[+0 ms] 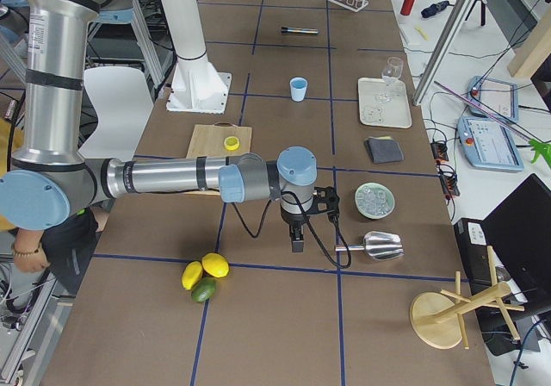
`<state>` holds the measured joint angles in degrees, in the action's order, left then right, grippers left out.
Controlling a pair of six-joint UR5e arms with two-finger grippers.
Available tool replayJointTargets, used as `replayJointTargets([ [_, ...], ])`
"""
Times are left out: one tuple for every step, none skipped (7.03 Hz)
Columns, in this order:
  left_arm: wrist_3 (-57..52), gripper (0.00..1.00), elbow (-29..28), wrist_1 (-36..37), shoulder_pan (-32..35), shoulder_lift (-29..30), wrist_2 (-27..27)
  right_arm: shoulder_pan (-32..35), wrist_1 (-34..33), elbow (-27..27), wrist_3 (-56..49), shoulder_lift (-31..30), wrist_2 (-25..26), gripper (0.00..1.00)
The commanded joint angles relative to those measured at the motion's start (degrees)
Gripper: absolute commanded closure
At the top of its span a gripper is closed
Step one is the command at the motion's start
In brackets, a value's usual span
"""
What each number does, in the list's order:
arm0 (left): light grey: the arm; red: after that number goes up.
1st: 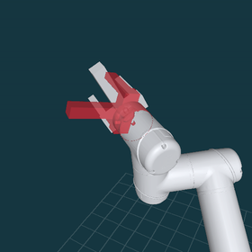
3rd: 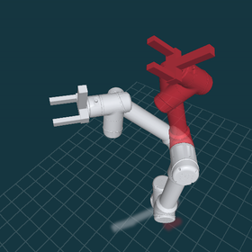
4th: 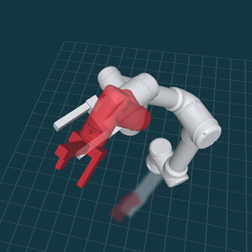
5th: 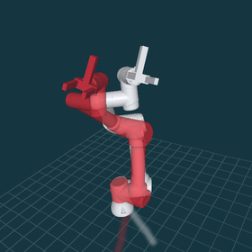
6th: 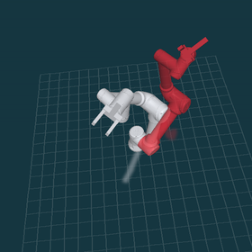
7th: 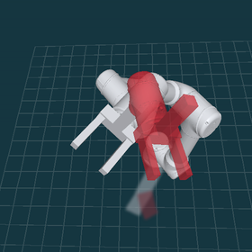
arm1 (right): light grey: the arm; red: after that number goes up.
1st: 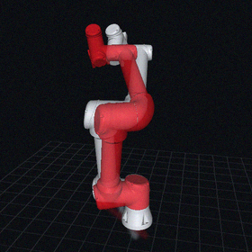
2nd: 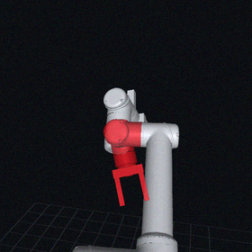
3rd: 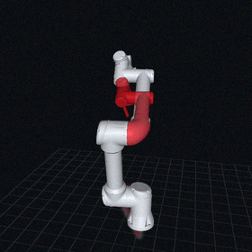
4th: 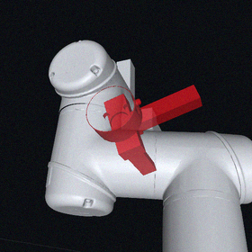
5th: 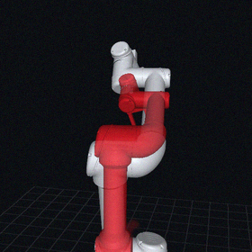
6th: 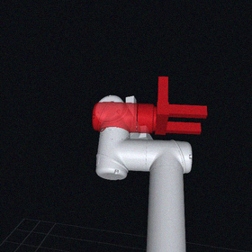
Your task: Squeeze lemon into cup
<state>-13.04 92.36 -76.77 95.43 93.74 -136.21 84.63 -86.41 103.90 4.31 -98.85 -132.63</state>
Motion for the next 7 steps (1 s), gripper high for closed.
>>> replayJointTargets([
  [-0.49,0.00,2.19,-0.22,0.29,1.00,0.58,0.26,0.10,0.34,0.09,-0.20,0.00,0.00],
  [-0.67,0.00,3.78,1.34,0.28,0.83,0.59,0.27,0.28,0.34,0.61,-0.55,0.00,0.00],
  [-0.59,0.00,4.14,1.45,0.28,0.57,0.16,0.27,0.71,0.60,0.62,-0.99,-0.08,0.00],
  [-0.24,0.00,4.06,1.19,0.28,0.13,0.41,0.18,0.81,0.69,0.79,-0.99,-0.61,0.00],
  [-0.32,0.00,4.93,1.27,0.37,0.04,0.15,0.18,0.98,0.69,0.79,-1.43,-0.87,0.00],
  [-0.76,0.00,6.33,1.27,0.37,0.13,0.67,0.18,1.33,0.60,0.88,-1.52,-1.05,0.00],
  [-0.85,0.00,8.43,1.27,0.28,-0.31,0.51,-0.34,3.94,0.52,1.14,-1.95,-2.36,0.00],
])
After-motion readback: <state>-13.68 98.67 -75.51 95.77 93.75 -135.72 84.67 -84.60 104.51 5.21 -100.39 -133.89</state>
